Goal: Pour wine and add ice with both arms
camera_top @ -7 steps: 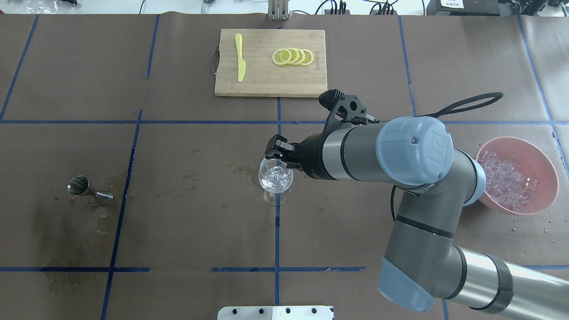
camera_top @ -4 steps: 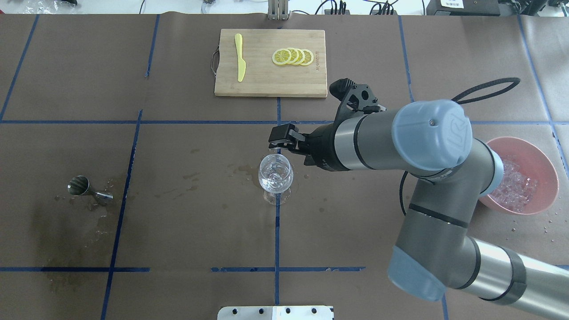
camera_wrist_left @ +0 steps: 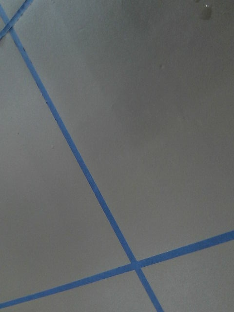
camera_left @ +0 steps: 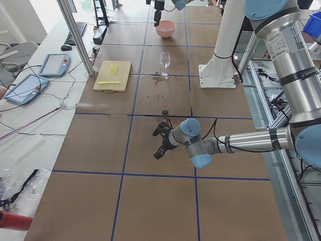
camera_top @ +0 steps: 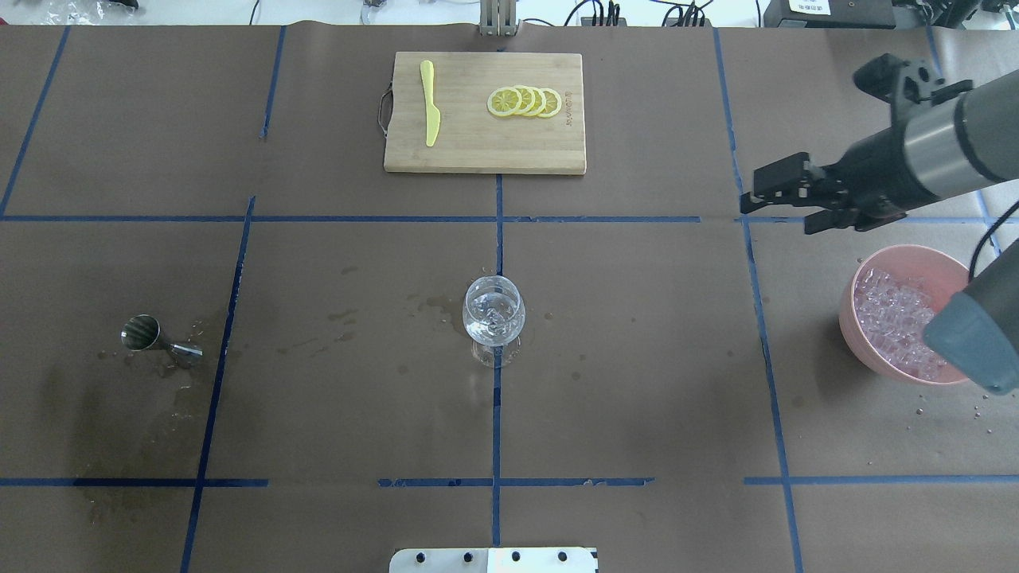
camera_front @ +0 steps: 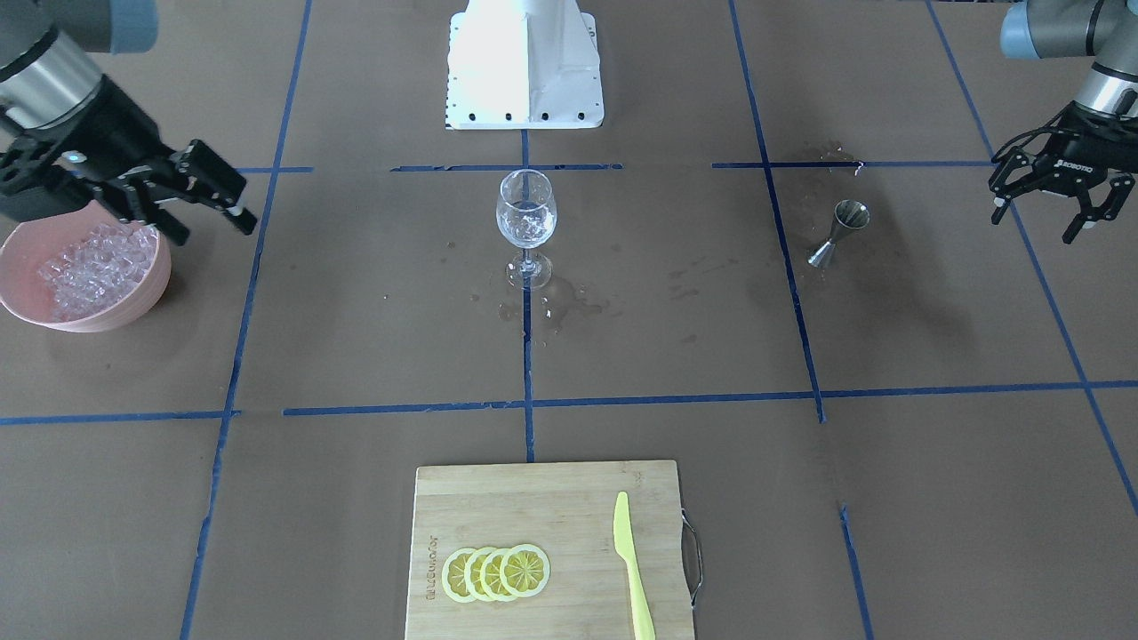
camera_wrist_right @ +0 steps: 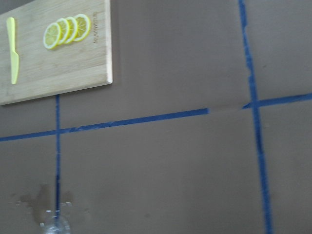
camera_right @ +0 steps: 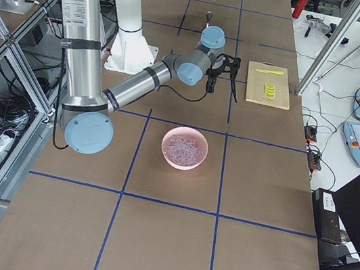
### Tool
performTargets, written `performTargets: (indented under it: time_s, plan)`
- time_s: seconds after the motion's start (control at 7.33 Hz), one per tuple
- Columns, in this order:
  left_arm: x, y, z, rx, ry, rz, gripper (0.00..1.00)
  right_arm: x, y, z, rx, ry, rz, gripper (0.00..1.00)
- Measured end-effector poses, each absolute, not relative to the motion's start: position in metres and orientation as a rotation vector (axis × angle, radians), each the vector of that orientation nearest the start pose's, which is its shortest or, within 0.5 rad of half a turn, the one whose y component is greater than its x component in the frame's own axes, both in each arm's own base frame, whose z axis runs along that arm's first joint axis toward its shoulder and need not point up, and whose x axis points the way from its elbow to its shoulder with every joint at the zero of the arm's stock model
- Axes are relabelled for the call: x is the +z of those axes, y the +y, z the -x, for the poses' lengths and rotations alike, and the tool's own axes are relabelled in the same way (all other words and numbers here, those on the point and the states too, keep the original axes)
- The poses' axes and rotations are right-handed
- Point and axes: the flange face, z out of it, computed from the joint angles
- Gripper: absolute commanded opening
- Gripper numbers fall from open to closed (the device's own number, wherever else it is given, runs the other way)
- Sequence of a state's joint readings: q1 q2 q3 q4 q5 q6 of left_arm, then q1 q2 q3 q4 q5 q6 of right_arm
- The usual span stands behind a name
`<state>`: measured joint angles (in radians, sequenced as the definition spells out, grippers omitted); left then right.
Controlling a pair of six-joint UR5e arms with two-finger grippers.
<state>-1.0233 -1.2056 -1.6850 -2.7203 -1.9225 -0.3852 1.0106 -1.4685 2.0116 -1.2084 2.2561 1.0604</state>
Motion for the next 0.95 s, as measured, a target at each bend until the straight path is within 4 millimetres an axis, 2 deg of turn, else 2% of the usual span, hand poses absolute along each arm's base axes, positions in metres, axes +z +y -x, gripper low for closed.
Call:
performTargets:
  time_s: [0.27, 0.41, 0.68, 0.82, 0.95]
  plan:
    - [0.621, -0.415, -0.073, 0.319, 0.671, -0.596, 1.00, 0.459, -0.489, 0.138, -0.007, -0.913, -0.213, 1.00]
    - [0.614, -0.431, -0.060, 0.307, 0.685, -0.557, 1.00, 0.504, -0.501, 0.106, -0.052, -0.865, -0.226, 1.00]
    - [0.599, -0.455, -0.043, 0.267, 0.730, -0.469, 1.00, 0.579, -0.514, 0.048, -0.121, -0.822, -0.222, 1.00]
    - [0.590, -0.465, -0.033, 0.258, 0.745, -0.426, 1.00, 0.607, -0.515, 0.029, -0.151, -0.803, -0.213, 1.00]
    - [0.579, -0.476, -0.019, 0.265, 0.749, -0.386, 1.00, 0.626, -0.515, 0.013, -0.186, -0.784, -0.198, 1.00]
